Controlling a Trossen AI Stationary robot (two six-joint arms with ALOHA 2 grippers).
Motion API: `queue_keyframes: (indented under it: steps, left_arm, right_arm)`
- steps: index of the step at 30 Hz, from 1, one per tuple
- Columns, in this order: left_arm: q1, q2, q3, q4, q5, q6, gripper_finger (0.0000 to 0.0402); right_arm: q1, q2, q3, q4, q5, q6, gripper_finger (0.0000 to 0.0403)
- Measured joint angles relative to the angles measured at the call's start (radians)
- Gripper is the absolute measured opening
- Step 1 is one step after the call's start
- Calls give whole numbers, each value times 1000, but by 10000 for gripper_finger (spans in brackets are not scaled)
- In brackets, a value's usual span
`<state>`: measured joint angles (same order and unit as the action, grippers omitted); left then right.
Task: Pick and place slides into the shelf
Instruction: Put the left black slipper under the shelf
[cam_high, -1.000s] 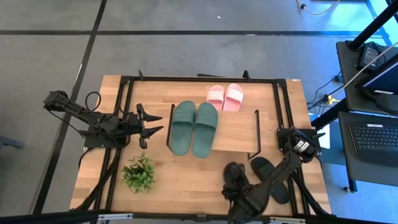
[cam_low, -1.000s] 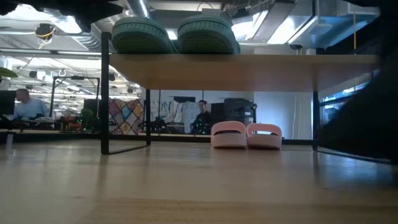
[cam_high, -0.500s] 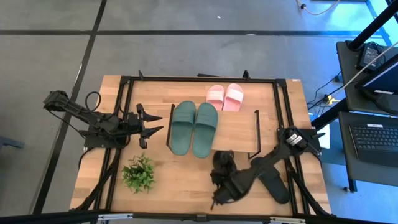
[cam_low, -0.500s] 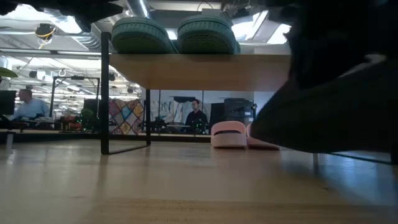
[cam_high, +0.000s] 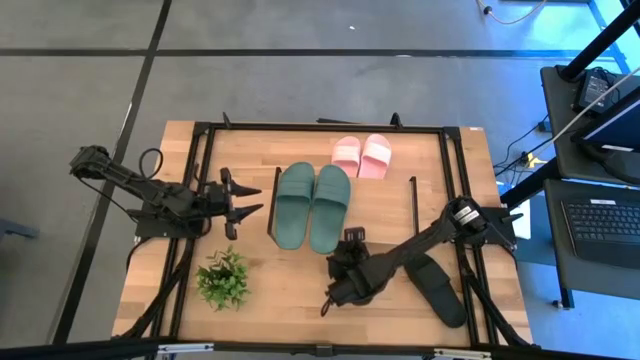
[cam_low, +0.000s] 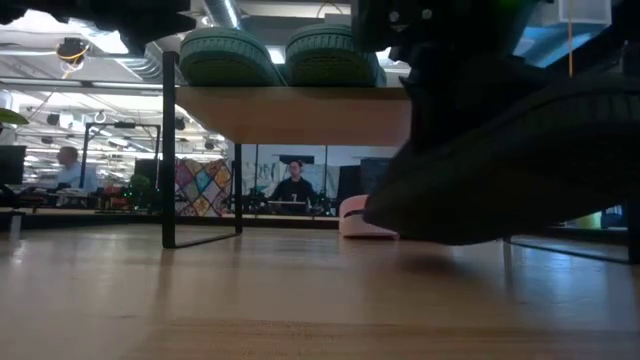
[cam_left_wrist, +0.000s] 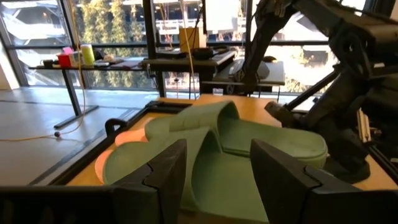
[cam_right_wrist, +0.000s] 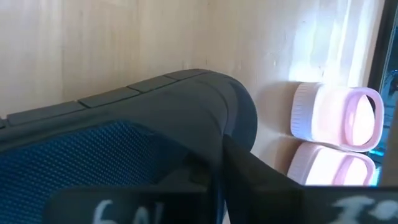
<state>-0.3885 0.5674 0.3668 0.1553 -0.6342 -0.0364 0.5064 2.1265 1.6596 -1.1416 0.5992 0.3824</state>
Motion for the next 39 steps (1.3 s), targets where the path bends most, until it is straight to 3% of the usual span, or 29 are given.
queue_keyframes:
  steps: [8, 18, 28, 39]
  left_arm:
    - [0, 0, 0, -16, 0, -15, 170]
    - [0, 0, 0, -13, 0, -17, 170]
    - [0, 0, 0, -13, 0, -40, 170]
    - [0, 0, 0, -13, 0, -40, 170]
  right_arm:
    - [0, 0, 0, -1, -2, 15, 81]
    - [-12, -2, 2, -4, -37, 159, 84]
    - [-12, -2, 2, 3, -68, 105, 90]
    - [-12, -2, 2, 4, -168, 111, 196]
